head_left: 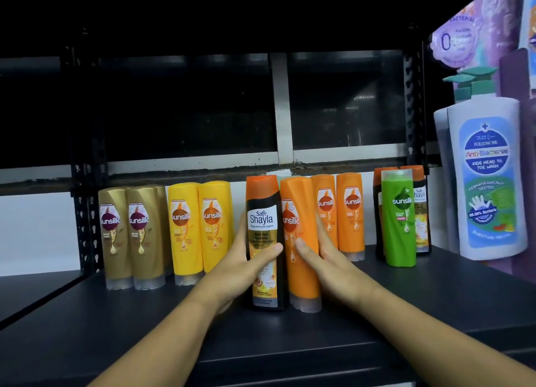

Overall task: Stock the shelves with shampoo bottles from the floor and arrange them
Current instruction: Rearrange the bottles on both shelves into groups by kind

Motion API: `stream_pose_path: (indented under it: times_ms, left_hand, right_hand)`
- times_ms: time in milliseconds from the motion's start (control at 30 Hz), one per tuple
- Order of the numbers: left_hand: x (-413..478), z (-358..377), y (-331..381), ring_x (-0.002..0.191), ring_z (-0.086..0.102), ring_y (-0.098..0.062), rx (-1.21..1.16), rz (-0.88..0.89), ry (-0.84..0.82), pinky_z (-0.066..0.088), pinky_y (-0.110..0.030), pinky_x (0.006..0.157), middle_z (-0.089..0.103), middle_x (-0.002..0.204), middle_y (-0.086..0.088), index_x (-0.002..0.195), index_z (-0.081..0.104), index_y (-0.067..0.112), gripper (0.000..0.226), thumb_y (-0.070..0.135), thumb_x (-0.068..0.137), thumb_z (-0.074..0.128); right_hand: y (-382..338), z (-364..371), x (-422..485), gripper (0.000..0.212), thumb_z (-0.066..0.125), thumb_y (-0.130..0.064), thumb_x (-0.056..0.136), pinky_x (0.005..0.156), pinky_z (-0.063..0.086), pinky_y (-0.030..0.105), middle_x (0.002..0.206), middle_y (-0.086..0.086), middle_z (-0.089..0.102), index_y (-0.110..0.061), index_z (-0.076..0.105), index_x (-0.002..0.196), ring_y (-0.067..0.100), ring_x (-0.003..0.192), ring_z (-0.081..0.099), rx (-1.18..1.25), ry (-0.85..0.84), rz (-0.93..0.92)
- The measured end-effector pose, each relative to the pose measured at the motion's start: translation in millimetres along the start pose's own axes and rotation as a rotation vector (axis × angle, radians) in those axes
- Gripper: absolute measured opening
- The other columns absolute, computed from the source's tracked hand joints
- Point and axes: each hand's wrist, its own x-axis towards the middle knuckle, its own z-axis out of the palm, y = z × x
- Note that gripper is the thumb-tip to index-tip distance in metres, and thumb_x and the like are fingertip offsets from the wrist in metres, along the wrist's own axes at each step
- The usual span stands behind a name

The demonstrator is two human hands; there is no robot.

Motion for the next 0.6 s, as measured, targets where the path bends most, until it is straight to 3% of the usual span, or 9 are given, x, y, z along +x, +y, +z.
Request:
stream_pose_path:
  times_ms: [133,300,400,500,600]
  left_hand:
    - [-2,-1,-2,0.130,0.057,-0.001,-0.006,0.020,-0.001,0.051,-0.035,0.106,0.054,0.144,0.028,0.148,0.023,0.064,0.091,0.062,0.077,0.079]
    - [-7,2,-1,0.125,0.060,0.002,-0.025,0.045,-0.013,0.055,-0.022,0.092,0.060,0.135,0.031,0.148,0.028,0.057,0.076,0.043,0.088,0.074]
    - [-10,4,1,0.124,0.062,-0.001,-0.042,0.059,-0.026,0.056,-0.021,0.089,0.063,0.133,0.027,0.144,0.032,0.055,0.072,0.033,0.089,0.074]
    - [-12,7,3,0.125,0.063,-0.007,-0.062,0.073,-0.031,0.056,-0.026,0.092,0.064,0.135,0.020,0.146,0.034,0.050,0.074,0.027,0.089,0.075]
    - [-14,9,4,0.121,0.064,-0.004,-0.069,0.084,-0.014,0.056,-0.022,0.087,0.067,0.128,0.024,0.142,0.035,0.050,0.071,0.024,0.088,0.073]
  right_hand:
    - [4,0,1,0.080,0.055,-0.072,0.087,0.118,0.037,0.043,0.159,-0.023,0.027,-0.071,0.000,0.145,0.001,0.143,0.035,-0.049,0.012,-0.064]
    - [4,-2,-4,0.085,0.057,-0.077,0.082,0.117,0.038,0.047,0.160,-0.024,0.024,-0.074,-0.004,0.142,0.003,0.145,0.033,-0.047,0.026,-0.075]
    - [1,-4,-8,0.085,0.059,-0.069,0.087,0.115,0.040,0.037,0.159,-0.027,0.024,-0.075,-0.006,0.141,-0.001,0.142,0.035,-0.011,0.030,-0.064]
    - [-2,-6,-8,0.088,0.062,-0.057,0.089,0.100,0.044,0.019,0.148,-0.034,0.032,-0.069,-0.006,0.146,-0.010,0.130,0.041,0.060,0.025,-0.010]
    - [-1,-5,-7,0.083,0.060,-0.060,0.090,0.102,0.043,0.022,0.142,-0.039,0.035,-0.069,0.000,0.147,-0.013,0.126,0.043,0.075,-0.002,0.003]
